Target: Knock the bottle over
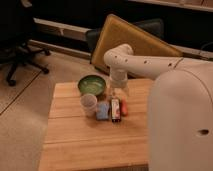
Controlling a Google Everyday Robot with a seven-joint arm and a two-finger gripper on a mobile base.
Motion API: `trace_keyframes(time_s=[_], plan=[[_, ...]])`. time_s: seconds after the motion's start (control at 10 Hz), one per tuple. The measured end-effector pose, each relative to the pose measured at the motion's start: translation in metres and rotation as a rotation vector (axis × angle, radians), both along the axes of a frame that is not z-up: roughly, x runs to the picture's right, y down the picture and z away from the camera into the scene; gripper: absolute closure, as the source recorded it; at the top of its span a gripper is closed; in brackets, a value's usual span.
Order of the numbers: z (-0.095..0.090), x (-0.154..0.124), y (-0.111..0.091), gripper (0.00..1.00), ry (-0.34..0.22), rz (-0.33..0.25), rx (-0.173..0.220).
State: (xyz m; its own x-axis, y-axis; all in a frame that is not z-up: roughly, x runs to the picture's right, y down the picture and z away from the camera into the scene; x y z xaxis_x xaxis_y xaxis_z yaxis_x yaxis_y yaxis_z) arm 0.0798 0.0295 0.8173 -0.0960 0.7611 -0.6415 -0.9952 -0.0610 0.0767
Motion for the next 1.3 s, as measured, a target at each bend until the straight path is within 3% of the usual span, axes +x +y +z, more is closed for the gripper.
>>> trace_keyframes(time_s=[0.3,0.5,1.1,1.3], plan=[[0.024,0.022,-0.001,0.35,-0.017,-0.05,-0.025],[0.038,0.035,-0.009,0.35,-0.026,-0.11,-0.007],[0.062,0.021,-0.072,0.35,-0.162,-0.229,0.21],[0.06,0.012,-0.073,0.35,-0.194,-0.241,0.231]])
